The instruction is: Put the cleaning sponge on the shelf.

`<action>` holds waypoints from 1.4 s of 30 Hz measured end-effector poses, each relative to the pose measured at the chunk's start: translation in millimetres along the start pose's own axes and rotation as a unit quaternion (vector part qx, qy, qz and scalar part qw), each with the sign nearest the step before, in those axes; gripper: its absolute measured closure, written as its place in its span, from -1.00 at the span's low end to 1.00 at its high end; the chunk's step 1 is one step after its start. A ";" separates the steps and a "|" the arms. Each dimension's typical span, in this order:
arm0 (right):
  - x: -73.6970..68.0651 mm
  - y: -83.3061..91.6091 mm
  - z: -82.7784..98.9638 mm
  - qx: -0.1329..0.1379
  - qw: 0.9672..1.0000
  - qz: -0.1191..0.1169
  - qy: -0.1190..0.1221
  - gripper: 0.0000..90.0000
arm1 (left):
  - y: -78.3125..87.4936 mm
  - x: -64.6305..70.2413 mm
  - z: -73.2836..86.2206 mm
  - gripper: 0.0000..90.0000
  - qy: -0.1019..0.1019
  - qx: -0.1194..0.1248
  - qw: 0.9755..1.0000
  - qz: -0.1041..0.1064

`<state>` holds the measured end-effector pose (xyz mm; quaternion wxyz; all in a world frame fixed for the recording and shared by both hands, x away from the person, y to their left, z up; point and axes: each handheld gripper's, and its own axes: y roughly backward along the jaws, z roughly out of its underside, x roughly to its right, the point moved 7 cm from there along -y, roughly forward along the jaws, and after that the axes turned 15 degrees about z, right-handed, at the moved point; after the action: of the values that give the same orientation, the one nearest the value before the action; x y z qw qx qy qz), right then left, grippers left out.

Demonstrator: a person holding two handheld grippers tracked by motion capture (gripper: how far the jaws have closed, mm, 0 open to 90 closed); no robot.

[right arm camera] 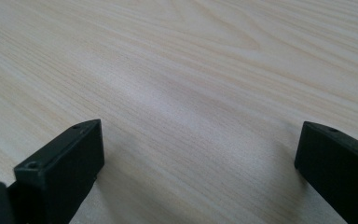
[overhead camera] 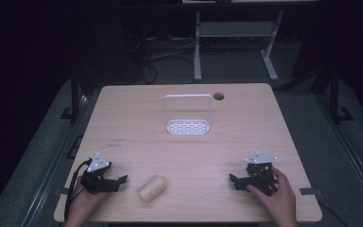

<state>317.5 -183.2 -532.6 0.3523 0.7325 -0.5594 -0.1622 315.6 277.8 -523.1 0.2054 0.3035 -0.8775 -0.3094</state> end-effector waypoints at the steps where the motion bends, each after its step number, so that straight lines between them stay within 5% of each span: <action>1: 0.0 0.0 0.0 0.000 1.000 0.000 0.000 -0.98 | 0.0 0.0 0.0 -0.71 0.000 0.000 1.000 0.000; 21: -0.1 -0.1 0.0 0.001 1.000 0.000 -0.001 -0.98 | 0.4 0.0 -1.2 -0.71 -0.002 -0.009 1.000 0.007; 42: 0.0 0.1 0.1 0.000 1.000 0.000 0.000 -0.98 | 10.5 18.0 -12.3 -0.69 -0.002 -0.023 0.999 0.031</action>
<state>317.4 -183.2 -532.5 0.3520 0.7326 -0.5595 -0.1624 304.9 267.4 -504.1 0.2200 0.2704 -0.8797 -0.3234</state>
